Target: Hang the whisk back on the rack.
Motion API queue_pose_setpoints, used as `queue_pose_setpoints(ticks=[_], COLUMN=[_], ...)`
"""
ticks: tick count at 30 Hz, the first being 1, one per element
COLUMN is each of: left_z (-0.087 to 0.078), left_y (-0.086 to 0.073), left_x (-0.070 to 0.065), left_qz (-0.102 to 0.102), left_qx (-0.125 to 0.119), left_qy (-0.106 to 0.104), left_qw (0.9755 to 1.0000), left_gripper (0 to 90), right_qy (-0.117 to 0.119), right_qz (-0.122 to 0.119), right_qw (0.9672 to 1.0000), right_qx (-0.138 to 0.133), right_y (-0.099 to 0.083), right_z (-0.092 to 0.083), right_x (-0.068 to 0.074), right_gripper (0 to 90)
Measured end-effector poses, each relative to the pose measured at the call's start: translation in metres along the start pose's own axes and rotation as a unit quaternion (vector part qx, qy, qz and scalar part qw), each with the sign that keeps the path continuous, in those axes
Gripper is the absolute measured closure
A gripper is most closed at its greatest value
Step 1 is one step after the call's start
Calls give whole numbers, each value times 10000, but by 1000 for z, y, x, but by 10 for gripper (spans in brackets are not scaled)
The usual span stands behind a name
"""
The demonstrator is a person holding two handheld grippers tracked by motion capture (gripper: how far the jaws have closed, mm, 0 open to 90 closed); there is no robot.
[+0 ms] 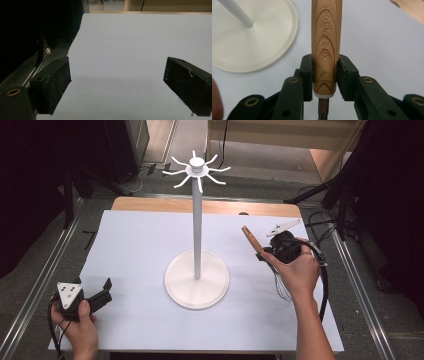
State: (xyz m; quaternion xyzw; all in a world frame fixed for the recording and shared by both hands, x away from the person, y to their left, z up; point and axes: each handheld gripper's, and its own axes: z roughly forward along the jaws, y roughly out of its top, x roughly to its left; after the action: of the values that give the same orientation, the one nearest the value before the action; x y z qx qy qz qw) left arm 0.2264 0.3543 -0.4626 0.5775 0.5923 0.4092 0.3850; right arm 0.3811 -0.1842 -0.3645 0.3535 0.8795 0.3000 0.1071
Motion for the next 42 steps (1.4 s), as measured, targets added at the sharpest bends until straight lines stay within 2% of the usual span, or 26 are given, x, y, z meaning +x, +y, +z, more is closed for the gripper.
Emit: queue_pose_setpoints(ticks=[6,10,18,22,27,31,42], left_z=[0,0,0,0,0,0,0], left_y=[0,0,0,0,0,0,0], left_x=[0,0,0,0,0,0,0], left_qz=[0,0,-2,-2,4,4,2], left_qx=[0,1,6,1,6,7,7], left_qy=[1,1,1,-4,3,2,-3], left_qw=[10000,10000,10000,10000,10000,10000,10000], left_gripper=[81,82,82,82,82,82,82], right_qy=[97,78,238,415,662,683,815], right_qz=[3,-93,-112,-30,31,-14,-29], right_qw=[9985,9972,9905,9849,9740,9690,9504], right_qx=[-536,-738,-1350,-1682,-2168,-2376,-3002], right_y=[3,4,8,9,10,12,17], right_z=[-10,-14,-24,-31,-41,-46,-57], right_x=[4,11,20,22,24,28,41], right_gripper=[702,702,702,702,702,702,702])
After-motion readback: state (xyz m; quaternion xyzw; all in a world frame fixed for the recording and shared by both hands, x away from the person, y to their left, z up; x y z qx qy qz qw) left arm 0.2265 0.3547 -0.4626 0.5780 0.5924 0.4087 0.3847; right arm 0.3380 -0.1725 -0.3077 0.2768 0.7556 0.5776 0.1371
